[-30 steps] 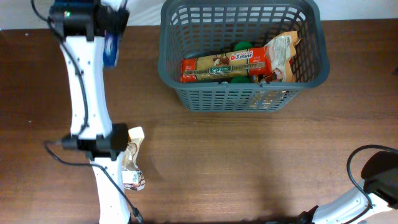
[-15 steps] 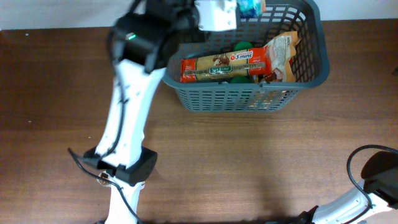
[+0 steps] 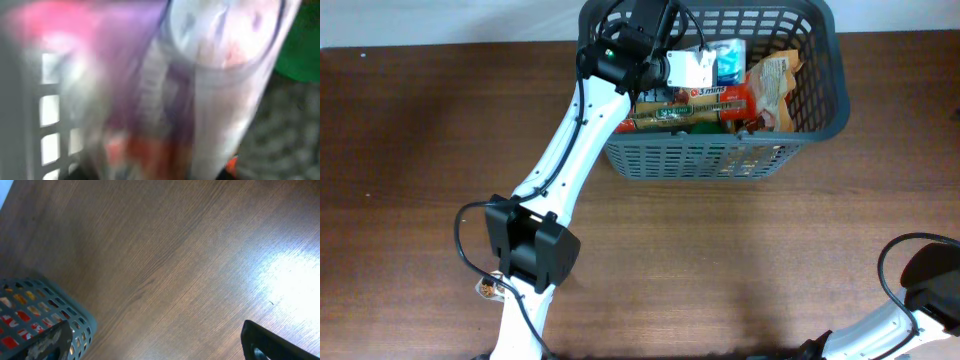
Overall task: Pack container
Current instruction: 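Lift the tissue box and place it into the basket, left gripper, then reach the left gripper to the beige snack wrapper and grasp it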
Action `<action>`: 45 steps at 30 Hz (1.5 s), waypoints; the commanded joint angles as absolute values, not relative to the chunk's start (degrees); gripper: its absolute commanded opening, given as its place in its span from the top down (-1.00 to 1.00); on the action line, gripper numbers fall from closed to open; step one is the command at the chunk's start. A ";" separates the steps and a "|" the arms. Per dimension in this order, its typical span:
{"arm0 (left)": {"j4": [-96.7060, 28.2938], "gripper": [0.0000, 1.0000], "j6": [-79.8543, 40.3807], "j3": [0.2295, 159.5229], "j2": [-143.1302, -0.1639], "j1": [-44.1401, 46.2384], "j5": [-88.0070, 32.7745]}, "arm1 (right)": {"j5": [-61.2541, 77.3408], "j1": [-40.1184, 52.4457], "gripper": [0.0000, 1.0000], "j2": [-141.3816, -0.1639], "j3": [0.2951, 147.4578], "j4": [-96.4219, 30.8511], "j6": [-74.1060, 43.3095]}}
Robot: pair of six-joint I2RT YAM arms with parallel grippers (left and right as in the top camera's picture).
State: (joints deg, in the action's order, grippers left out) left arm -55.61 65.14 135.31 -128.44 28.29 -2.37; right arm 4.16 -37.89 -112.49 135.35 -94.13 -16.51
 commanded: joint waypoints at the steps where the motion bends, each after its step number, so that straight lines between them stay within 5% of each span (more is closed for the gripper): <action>1: -54.35 -0.99 52.84 137.53 -126.52 27.49 1.43 | 4.32 -37.91 -0.98 -112.68 134.98 -94.11 -16.99; 6: -58.46 -0.98 31.79 146.67 -122.61 26.68 11.99 | 4.32 -37.91 -0.98 -112.68 134.98 -94.11 -16.99; 13: -70.41 -0.98 30.72 152.79 -113.75 22.00 12.88 | 4.32 -37.91 -0.98 -112.68 134.98 -94.11 -16.99; 25: -96.71 -0.99 1.45 149.01 -114.17 0.40 8.40 | 4.32 -37.91 -0.98 -112.68 134.98 -94.11 -16.99; 33: -96.71 -0.95 1.50 133.32 -110.17 -3.09 1.67 | 4.32 -37.91 -0.98 -112.68 134.98 -94.11 -16.99; 40: -96.16 -0.97 0.60 108.05 -91.94 -3.07 6.07 | 4.32 -37.91 -0.98 -112.68 134.98 -94.11 -16.99; 45: -82.74 -0.99 0.67 82.76 -77.91 -3.81 5.34 | 4.29 -37.91 -0.98 -112.68 134.98 -94.11 -16.99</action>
